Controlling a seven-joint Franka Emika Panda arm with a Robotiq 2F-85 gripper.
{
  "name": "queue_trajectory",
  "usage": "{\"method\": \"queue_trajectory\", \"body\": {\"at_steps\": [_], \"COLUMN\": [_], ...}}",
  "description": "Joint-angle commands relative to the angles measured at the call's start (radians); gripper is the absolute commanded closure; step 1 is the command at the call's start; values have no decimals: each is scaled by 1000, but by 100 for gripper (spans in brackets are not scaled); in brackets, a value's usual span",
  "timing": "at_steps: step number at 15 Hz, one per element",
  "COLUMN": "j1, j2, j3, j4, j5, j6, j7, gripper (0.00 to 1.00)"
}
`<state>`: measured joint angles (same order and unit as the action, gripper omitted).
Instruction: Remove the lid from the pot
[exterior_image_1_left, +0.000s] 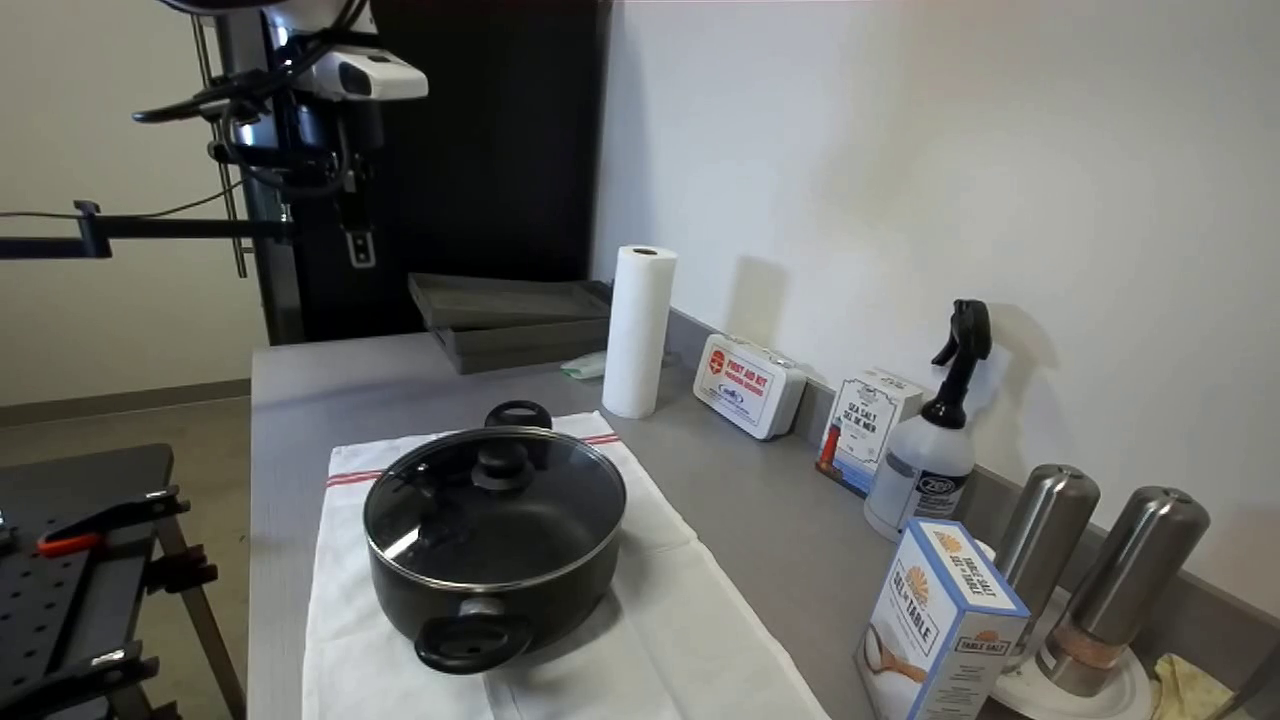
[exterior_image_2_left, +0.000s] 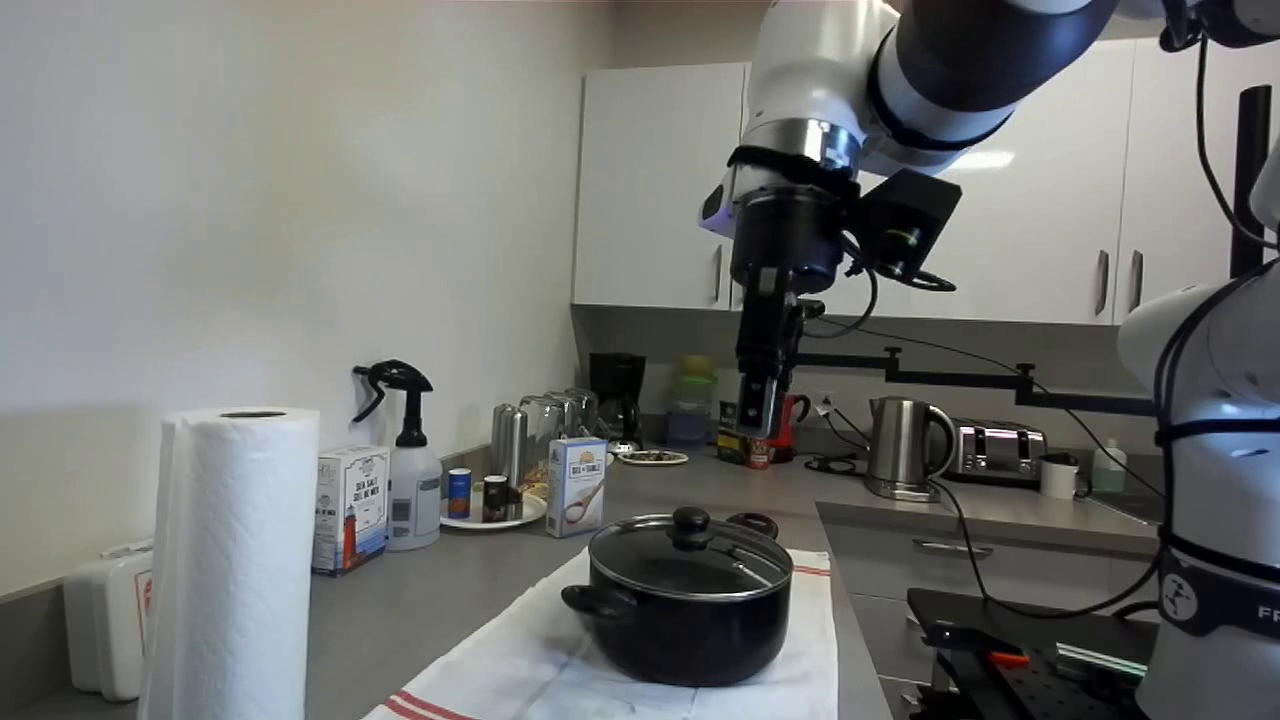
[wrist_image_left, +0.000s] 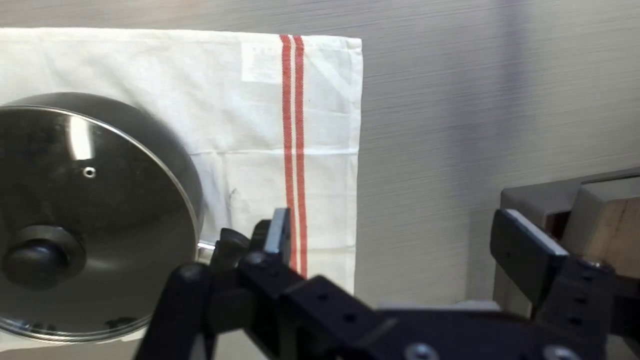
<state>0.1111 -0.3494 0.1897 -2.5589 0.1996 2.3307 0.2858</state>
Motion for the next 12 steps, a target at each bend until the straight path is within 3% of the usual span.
{"method": "queue_trajectory", "body": {"at_steps": [1, 12], "j1": [-59, -281], "j2": [-19, 60], "j3": [-30, -84], "j4": [-29, -54], "j5": [-57, -313], "j6": [21, 72], "j7": [58, 266], "gripper": [0, 0]}}
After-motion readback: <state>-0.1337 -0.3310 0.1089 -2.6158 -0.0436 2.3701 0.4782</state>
